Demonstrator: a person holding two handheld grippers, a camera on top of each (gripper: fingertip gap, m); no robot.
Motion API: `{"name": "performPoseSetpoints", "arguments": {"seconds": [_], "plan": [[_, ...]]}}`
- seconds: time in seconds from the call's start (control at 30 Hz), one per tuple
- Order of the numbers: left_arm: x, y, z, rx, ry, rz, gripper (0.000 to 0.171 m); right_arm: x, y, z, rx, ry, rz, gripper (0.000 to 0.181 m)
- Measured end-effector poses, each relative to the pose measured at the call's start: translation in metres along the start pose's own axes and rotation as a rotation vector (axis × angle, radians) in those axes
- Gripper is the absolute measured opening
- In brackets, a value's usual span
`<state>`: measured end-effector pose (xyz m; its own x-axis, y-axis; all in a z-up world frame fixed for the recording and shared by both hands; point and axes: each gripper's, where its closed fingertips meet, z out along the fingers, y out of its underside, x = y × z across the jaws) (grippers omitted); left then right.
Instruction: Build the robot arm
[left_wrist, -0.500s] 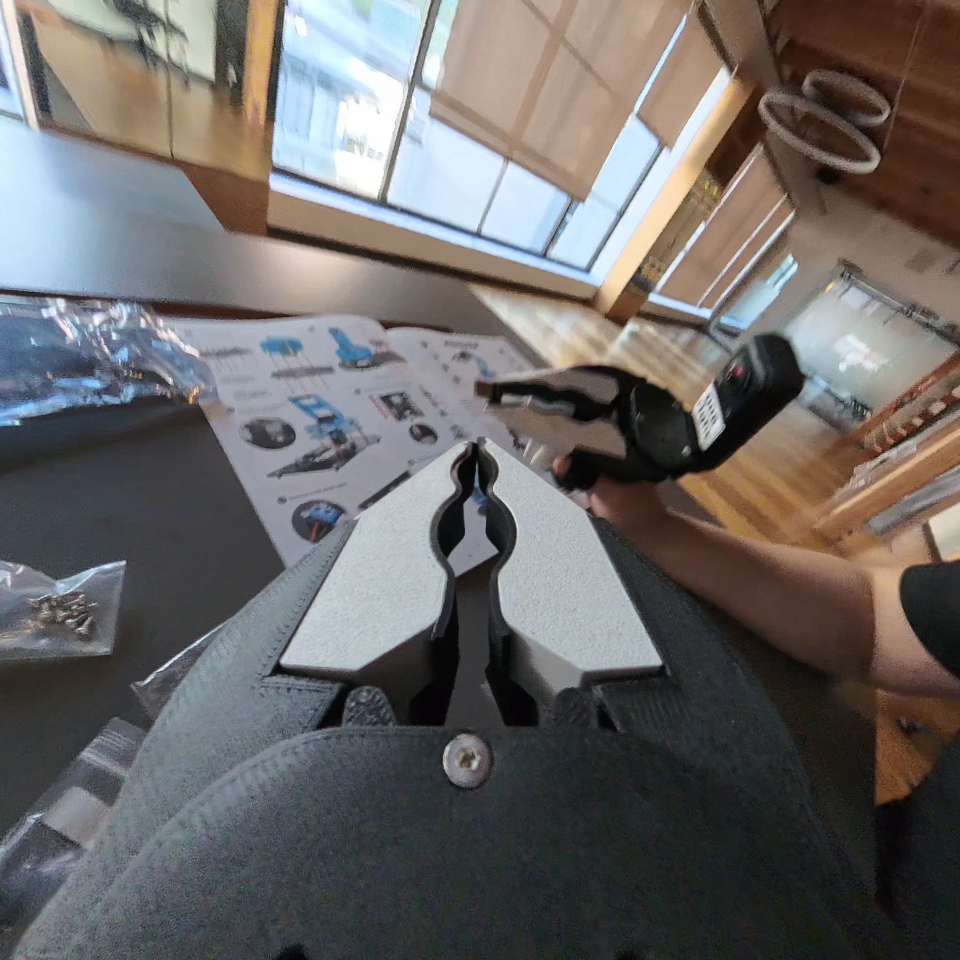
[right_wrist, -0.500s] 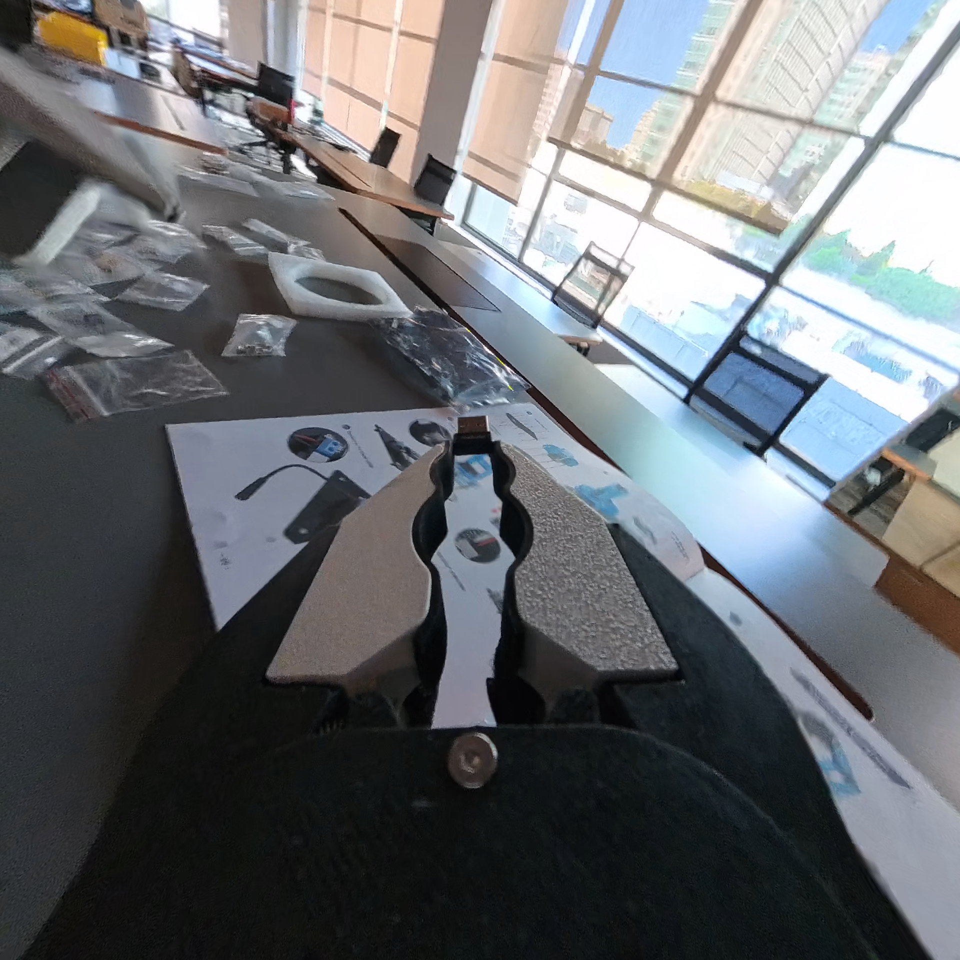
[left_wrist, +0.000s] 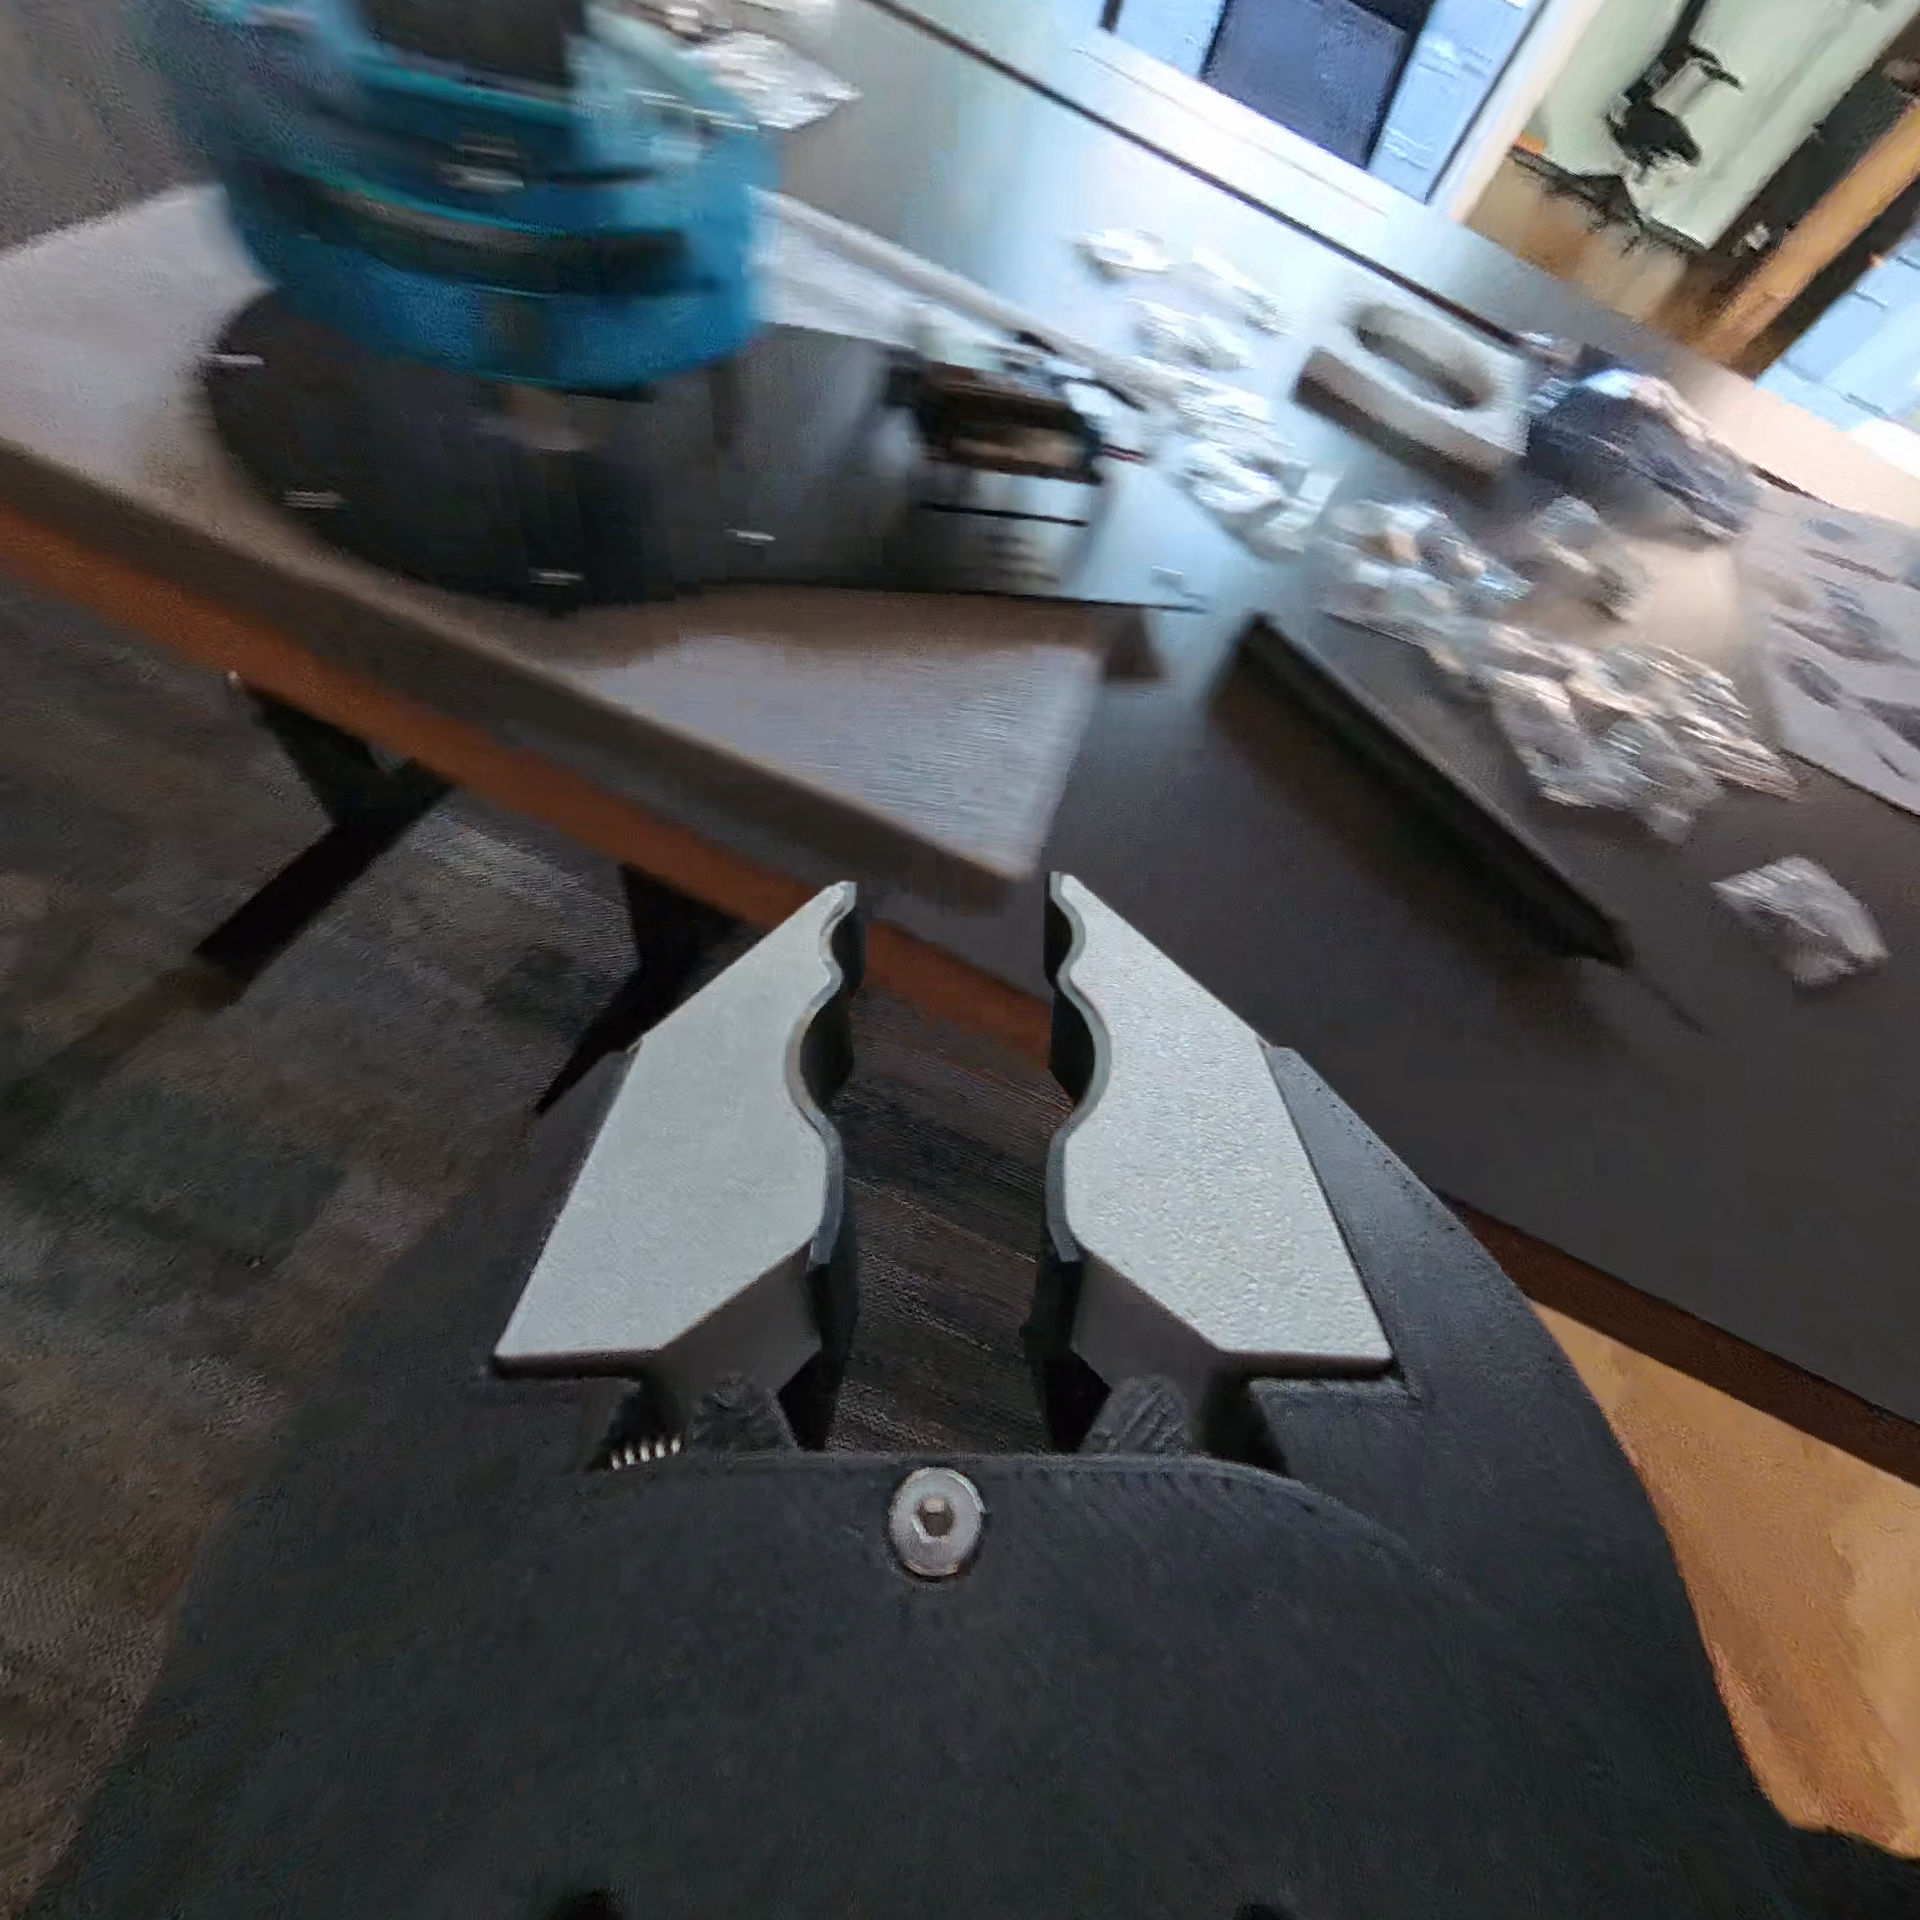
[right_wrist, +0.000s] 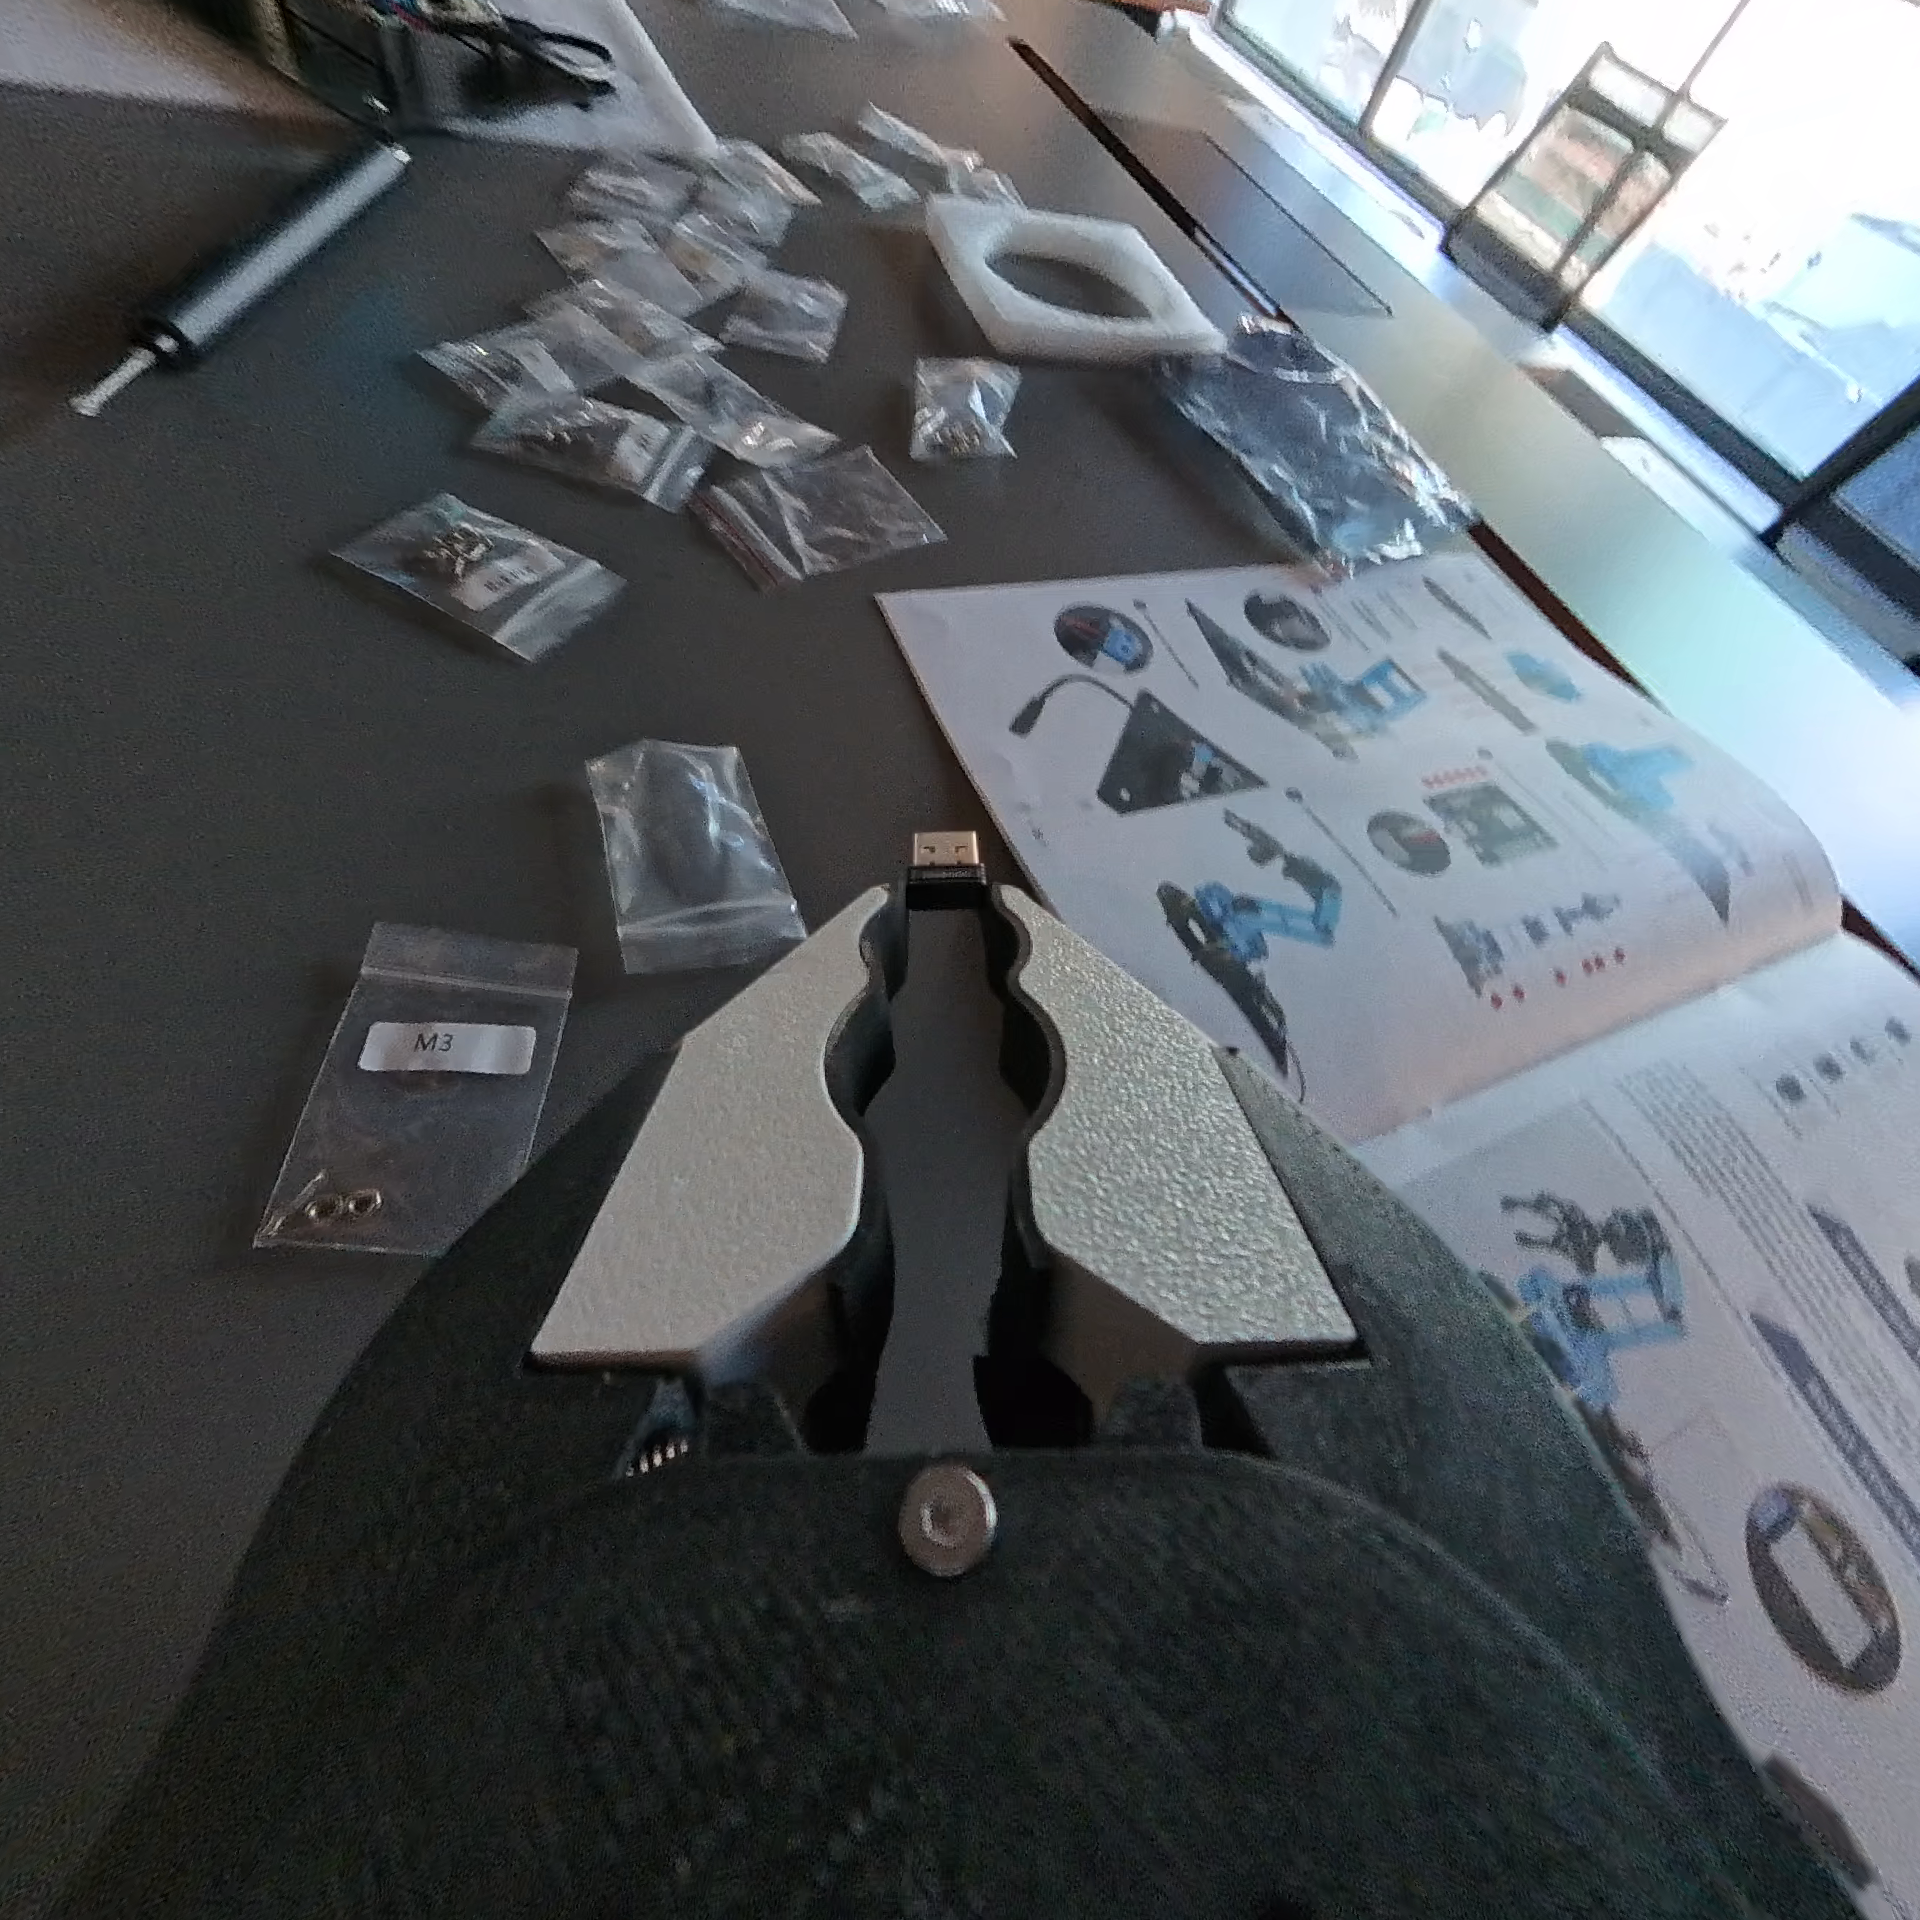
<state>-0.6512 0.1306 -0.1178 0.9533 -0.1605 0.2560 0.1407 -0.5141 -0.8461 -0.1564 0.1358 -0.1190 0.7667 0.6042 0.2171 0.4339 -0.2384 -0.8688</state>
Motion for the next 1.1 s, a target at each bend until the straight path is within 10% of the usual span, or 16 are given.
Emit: {"name": "performPoseSetpoints", "arguments": {"seconds": [0.23, 0.43, 0.67, 1.1], "plan": [[-0.187, -0.064, 0.049, -0.060, -0.055, -0.040, 0.052, -0.009, 0.009, 0.004, -0.095, 0.112, 0.168, 0.014], [-0.262, -0.105, 0.097, -0.226, -0.066, 0.205, 0.068, -0.089, -0.075, 0.038, 0.021, 0.125, 0.119, 0.014], [-0.249, -0.089, 0.122, -0.402, 0.068, 0.239, 0.052, -0.181, -0.135, 0.106, 0.051, -0.020, 0.034, 0.014], [-0.230, -0.105, 0.137, -0.306, 0.333, -0.301, 0.028, -0.153, -0.163, 0.146, 0.111, -0.150, -0.091, 0.014]]}}
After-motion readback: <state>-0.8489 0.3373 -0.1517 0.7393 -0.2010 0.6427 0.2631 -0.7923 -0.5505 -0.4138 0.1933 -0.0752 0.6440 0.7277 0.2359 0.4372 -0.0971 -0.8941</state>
